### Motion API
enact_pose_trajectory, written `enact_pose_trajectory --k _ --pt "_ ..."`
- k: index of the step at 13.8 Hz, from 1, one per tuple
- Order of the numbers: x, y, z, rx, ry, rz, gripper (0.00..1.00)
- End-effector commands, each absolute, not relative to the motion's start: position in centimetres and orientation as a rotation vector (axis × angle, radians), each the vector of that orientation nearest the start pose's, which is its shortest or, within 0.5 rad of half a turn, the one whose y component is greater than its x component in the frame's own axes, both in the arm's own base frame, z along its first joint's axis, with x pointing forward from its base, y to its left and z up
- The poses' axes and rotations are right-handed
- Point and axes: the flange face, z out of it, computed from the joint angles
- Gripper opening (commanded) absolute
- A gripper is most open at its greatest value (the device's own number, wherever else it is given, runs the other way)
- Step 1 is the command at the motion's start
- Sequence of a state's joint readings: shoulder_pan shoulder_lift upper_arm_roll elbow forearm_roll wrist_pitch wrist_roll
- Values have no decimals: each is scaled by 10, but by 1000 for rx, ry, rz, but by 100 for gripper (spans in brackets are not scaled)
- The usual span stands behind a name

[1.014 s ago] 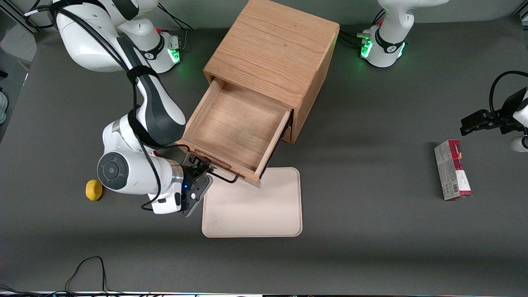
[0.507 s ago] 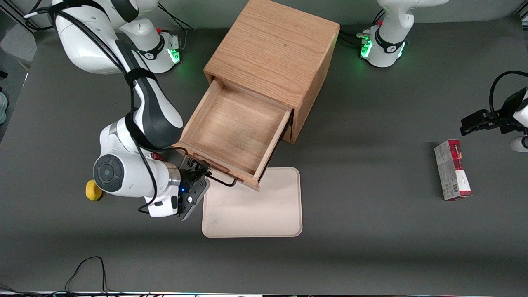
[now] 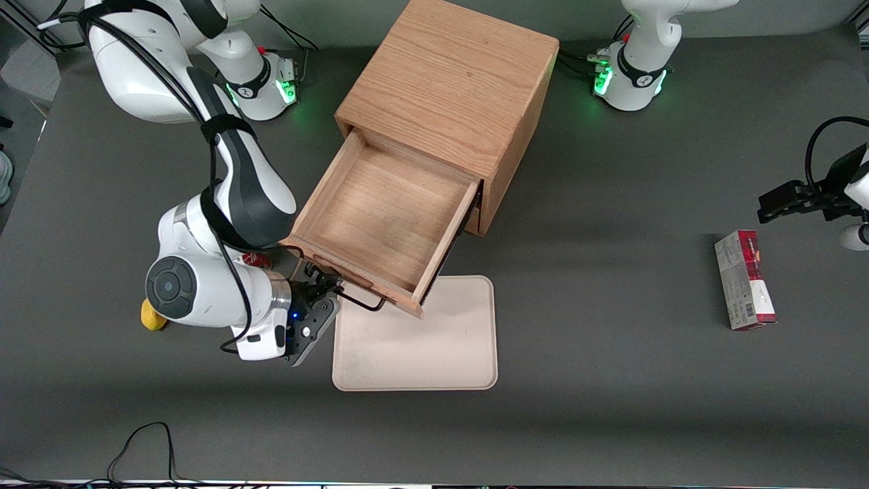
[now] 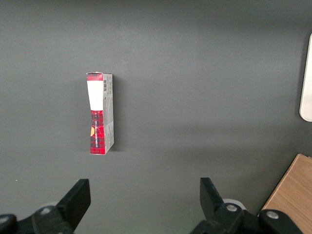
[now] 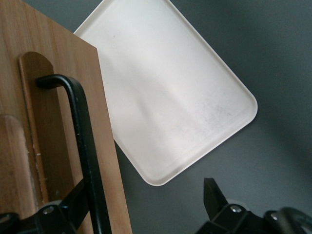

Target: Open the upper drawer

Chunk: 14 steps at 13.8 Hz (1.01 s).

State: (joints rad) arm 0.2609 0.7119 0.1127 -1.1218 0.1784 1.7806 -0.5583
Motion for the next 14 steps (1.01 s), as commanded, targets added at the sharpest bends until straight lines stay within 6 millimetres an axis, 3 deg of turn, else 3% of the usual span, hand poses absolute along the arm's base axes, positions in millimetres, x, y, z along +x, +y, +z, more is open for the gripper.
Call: enact_pose_trajectory --k 1,6,9,12,14 --pt "700 257 412 -2628 -1227 6 100" --pt "685 247 470 -2651 -1209 -3 100" --pt "675 219 511 -2746 -1043 14 100" --pt "646 198 528 -2819 -1023 113 100" --pt "637 165 535 -2869 -944 131 100"
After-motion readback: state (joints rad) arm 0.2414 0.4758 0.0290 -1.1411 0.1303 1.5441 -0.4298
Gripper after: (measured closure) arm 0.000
